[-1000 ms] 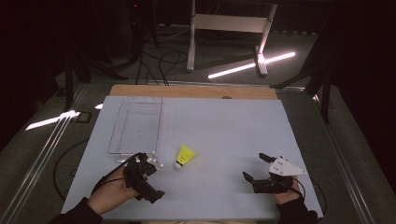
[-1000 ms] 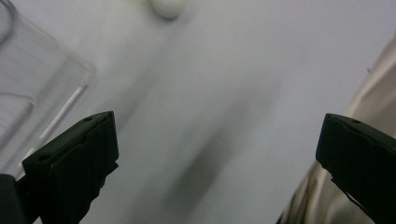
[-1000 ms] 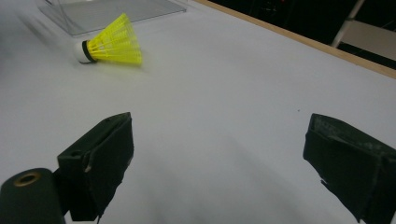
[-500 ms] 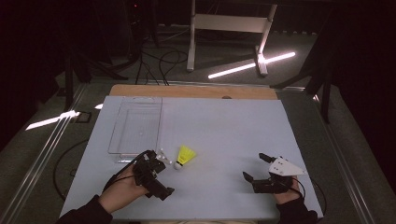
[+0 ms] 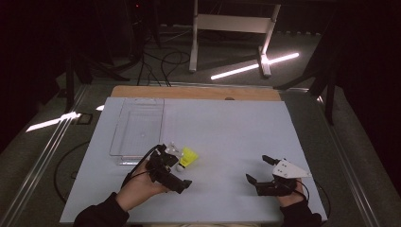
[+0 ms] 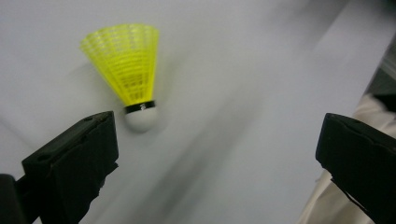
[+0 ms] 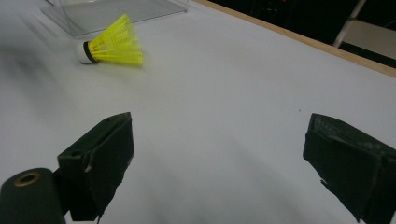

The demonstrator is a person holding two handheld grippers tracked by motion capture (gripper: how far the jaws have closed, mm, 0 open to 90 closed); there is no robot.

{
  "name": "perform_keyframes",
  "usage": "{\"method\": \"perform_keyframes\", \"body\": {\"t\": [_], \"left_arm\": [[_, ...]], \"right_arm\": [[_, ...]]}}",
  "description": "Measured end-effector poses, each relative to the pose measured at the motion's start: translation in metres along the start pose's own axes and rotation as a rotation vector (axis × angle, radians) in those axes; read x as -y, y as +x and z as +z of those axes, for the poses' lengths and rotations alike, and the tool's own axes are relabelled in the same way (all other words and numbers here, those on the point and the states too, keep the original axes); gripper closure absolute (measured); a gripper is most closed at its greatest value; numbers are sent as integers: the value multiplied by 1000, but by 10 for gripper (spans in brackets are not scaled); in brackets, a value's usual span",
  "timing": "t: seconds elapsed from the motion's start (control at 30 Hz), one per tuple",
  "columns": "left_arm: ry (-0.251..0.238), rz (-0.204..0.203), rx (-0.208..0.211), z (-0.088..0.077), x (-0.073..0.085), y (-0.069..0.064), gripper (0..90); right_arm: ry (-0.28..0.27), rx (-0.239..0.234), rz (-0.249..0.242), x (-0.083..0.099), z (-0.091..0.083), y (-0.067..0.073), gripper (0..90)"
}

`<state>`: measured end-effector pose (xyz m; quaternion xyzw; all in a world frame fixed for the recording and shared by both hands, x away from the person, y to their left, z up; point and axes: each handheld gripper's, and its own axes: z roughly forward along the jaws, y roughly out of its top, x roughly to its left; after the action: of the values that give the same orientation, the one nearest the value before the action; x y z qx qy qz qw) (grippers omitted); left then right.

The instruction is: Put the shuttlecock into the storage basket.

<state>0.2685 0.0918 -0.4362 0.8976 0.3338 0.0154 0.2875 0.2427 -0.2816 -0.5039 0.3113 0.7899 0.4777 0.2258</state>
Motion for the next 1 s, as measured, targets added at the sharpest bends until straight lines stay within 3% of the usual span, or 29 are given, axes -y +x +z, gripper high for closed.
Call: {"method": "perform_keyframes", "body": {"t": [0.1,0.23,0.3,0.33,0.63,1.0], "left_arm": [[-18,-18,-9,3,-3,2,2],[-42,-81,-61,8,-9,8,3],[-42,-81,-61,8,-9,8,3],[-39,-106,-103,13,-12,14,3],[-8,-111,-104,32,-14,17,38],[93,-123,-131,55,-13,27,142]], "right_arm": [[-2,1,1,0,0,1,89],[-1,1,2,0,0,1,89],[-1,0,-1,0,0,1,89],[-2,0,-10,0,0,1,89],[-3,0,-8,0,0,1,89],[-1,0,-14,0,-1,1,89]]}}
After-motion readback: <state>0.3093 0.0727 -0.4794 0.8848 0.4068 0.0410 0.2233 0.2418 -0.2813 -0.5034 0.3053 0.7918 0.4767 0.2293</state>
